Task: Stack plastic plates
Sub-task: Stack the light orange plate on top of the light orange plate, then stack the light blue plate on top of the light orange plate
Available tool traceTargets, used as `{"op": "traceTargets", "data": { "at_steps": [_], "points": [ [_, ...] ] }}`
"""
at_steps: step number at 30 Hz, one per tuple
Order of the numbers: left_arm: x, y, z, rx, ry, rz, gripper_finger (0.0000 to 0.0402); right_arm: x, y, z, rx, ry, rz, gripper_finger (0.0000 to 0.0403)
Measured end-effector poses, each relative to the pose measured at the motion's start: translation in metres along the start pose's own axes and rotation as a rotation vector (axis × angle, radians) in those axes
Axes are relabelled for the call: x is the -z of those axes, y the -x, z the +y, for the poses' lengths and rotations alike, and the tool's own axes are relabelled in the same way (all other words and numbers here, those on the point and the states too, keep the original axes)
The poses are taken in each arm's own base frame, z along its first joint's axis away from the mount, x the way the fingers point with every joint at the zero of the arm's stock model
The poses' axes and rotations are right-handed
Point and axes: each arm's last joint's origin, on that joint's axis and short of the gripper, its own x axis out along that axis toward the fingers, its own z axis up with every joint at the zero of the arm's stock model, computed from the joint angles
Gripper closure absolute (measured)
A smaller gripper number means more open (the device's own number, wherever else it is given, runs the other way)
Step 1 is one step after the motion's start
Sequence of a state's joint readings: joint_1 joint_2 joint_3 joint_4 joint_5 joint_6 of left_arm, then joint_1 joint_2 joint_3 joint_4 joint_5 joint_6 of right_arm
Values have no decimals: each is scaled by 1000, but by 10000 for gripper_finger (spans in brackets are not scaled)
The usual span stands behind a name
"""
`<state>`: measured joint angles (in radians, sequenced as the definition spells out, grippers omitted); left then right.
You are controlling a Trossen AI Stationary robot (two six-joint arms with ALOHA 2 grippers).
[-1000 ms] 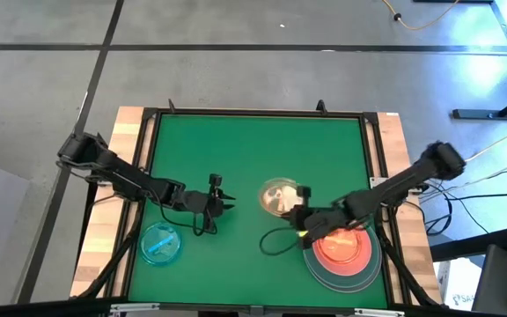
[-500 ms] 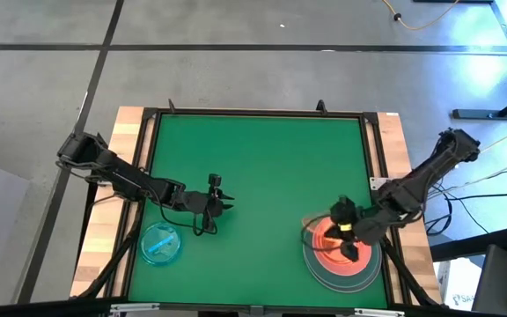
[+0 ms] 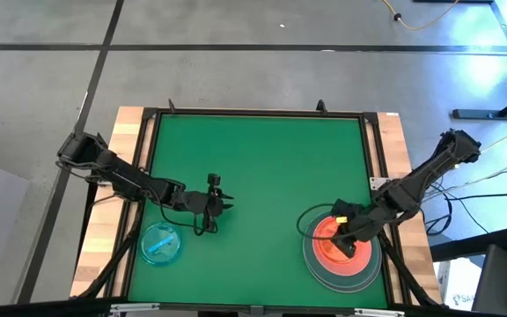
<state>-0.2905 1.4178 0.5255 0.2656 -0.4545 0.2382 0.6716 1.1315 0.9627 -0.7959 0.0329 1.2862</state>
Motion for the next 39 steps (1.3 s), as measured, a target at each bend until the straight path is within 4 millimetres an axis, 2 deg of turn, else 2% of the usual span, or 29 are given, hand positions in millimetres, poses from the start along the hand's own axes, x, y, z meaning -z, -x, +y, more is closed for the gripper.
{"op": "traceTargets", "data": {
  "at_steps": [5,11,21,24,32,36,39],
  "points": [
    [0,0,0,1,-2,4,301,2,-17,-2,92,11,54,400],
    [0,0,0,0,-2,4,301,1,-30,-2,164,23,21,400],
    [1,0,0,1,-3,9,301,-11,-34,-2,135,-1,30,398],
    [1,0,0,1,-1,11,301,-11,-34,-2,136,7,28,376],
    [1,0,0,1,21,11,301,-10,-34,-1,128,24,43,261],
    [1,0,0,-1,16,5,301,-12,-35,2,101,129,7,235],
    [-3,0,1,-8,35,-31,301,-17,-35,7,96,267,-113,230]
  ]
}}
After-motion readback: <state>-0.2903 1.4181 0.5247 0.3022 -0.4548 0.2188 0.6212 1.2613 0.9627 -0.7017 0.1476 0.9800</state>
